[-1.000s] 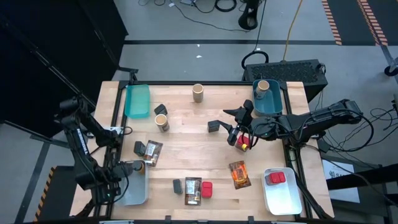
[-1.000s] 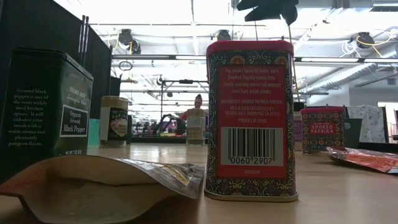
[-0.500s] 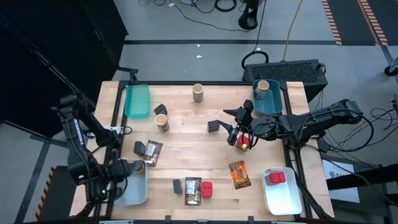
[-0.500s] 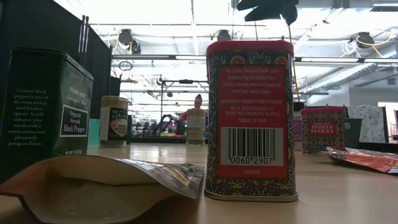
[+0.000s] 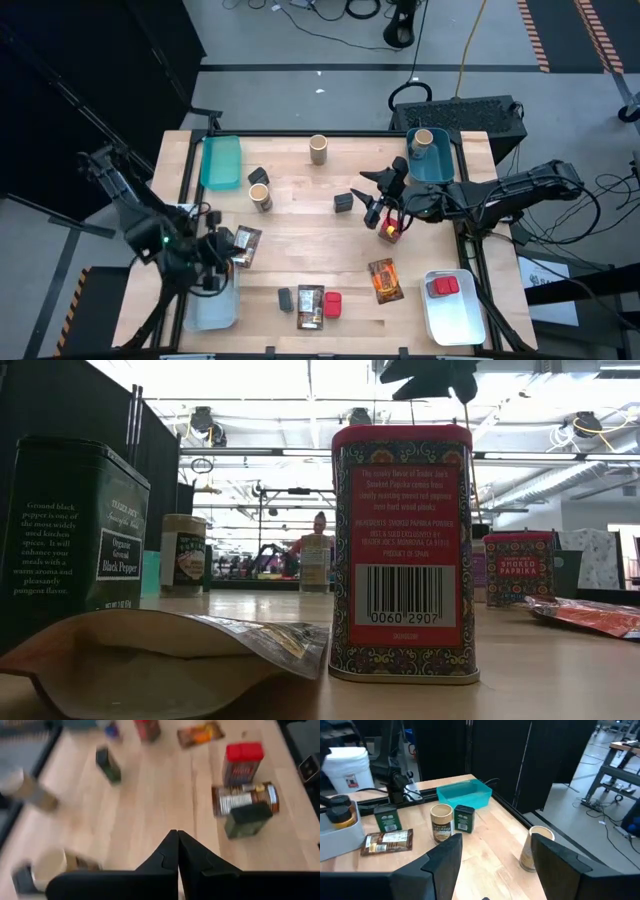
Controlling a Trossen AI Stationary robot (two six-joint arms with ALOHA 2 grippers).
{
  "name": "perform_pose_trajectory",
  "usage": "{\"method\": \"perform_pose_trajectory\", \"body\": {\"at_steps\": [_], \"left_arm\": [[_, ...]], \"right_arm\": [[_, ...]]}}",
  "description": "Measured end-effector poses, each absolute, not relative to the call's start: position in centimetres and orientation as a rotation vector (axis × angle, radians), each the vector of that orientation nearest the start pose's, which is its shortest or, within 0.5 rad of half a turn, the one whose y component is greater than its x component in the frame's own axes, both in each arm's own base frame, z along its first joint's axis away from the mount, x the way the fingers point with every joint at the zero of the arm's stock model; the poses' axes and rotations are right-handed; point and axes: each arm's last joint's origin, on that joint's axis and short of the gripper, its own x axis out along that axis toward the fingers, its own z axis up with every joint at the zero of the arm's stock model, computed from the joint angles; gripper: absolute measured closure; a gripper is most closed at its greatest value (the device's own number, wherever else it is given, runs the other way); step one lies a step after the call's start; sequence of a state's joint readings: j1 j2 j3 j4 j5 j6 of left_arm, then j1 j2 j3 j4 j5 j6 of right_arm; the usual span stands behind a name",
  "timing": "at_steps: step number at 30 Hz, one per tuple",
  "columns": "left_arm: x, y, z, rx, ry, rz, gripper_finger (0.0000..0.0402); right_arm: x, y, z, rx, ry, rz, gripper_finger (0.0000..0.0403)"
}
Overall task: Sort spices by type
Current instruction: Put the top brown seasoning bottle into the dark green bin
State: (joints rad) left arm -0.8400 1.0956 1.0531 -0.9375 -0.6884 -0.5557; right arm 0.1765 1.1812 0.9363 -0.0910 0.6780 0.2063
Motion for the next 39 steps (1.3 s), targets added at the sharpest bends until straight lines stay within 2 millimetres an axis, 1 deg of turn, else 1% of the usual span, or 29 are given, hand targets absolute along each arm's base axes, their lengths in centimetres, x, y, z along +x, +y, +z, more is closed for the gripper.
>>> {"method": "perform_pose_trajectory", "body": {"at_steps": [4,7,13,17,22,27,31,34,36,39], "left_arm": [[15.9,-12.3,32.5,0.254,0.628,-0.002,0.0398],[17.0,-11.1,32.9,0.321,0.612,-0.025,0.0398],[19.5,-8.3,32.6,0.404,0.581,-0.103,0.0398],[20.4,-5.9,32.3,0.411,0.571,-0.085,0.0398],[20.0,-3.1,31.0,0.397,0.528,-0.084,0.0398],[18.9,-1.1,31.3,0.332,0.429,-0.017,0.0398],[18.1,-0.4,31.5,0.237,0.356,0.042,0.0398],[18.0,-0.1,30.9,0.163,0.338,0.086,0.0398],[18.1,0.0,30.6,0.124,0.331,0.109,0.0398],[18.1,0.1,30.3,0.122,0.342,0.149,0.0398]], "right_arm": [[25.5,2.1,31.2,0.082,0.291,-0.559,0.0184],[25.3,1.6,31.2,0.112,0.34,-0.593,0.0184],[24.6,0.7,32.8,0.169,0.425,-0.662,0.0184],[24.3,0.4,34.2,0.201,0.462,-0.694,0.0184],[24.9,0.5,34.4,0.221,0.56,-0.68,0.0184],[26.0,0.8,34.5,0.267,0.681,-0.655,0.0184],[27.0,1.0,34.3,0.276,0.761,-0.651,0.0184],[27.9,1.1,34.1,0.262,0.83,-0.637,0.0184],[28.4,0.8,34.1,0.245,0.876,-0.627,0.0184],[29.0,0.0,34.7,0.215,0.889,-0.634,0.0184]]}}
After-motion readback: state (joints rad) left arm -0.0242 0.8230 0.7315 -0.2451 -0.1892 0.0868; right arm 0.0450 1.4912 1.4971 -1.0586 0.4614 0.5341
